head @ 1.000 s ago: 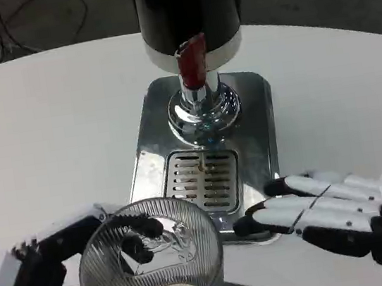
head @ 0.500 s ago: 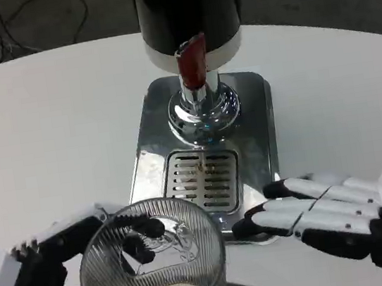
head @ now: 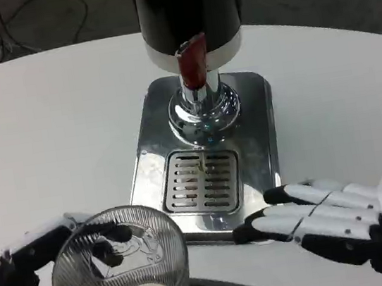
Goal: Grasp the cup under the faucet to collect the drink, then remove the cup.
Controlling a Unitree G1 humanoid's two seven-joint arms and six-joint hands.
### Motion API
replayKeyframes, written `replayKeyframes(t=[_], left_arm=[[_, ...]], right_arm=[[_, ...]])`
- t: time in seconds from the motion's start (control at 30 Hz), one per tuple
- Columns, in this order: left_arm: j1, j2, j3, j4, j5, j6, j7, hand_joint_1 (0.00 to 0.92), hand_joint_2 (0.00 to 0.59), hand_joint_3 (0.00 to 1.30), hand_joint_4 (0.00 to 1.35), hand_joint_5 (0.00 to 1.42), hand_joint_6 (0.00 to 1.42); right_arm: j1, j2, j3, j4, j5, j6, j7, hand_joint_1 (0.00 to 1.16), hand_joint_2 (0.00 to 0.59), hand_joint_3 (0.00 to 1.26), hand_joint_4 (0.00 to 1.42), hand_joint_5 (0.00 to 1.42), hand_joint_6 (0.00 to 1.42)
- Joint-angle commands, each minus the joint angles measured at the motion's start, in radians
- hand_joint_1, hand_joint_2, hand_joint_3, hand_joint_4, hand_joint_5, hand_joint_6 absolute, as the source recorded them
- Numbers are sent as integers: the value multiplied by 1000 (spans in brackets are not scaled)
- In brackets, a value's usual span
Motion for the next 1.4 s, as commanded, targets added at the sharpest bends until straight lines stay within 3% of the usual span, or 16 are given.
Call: replayKeyframes(t=[0.03, 0.27, 0.53, 0.8, 1.07, 1.4], left_arm=[[-80, 28, 24, 92, 56, -69, 53, 629, 65, 704, 693, 745, 520], [-203, 62, 19, 232, 134, -89, 91, 595, 75, 705, 693, 756, 542], [-377, 109, -57, 418, 253, -48, 139, 545, 76, 711, 703, 774, 549], [-550, 149, -129, 558, 336, 6, 214, 514, 75, 719, 721, 785, 551], [-735, 216, -237, 832, 437, 14, 367, 428, 75, 721, 743, 814, 602], [-855, 254, -329, 1035, 474, 20, 523, 382, 94, 721, 762, 833, 648]], right_arm=[[1, 5, -1, -7, 6, 3, 1, 377, 398, 105, 74, 2, 0], [1, 7, -2, -6, 6, 6, 0, 377, 398, 105, 74, 2, 0], [15, 25, 7, -13, -12, 7, -3, 377, 398, 105, 74, 2, 0], [27, 52, 52, -6, -57, -7, -9, 377, 398, 105, 74, 2, 0], [36, 81, 102, 10, -105, -28, -18, 376, 397, 105, 82, 3, 0], [34, 93, 144, 37, -154, -41, -32, 379, 402, 110, 84, 4, 0]])
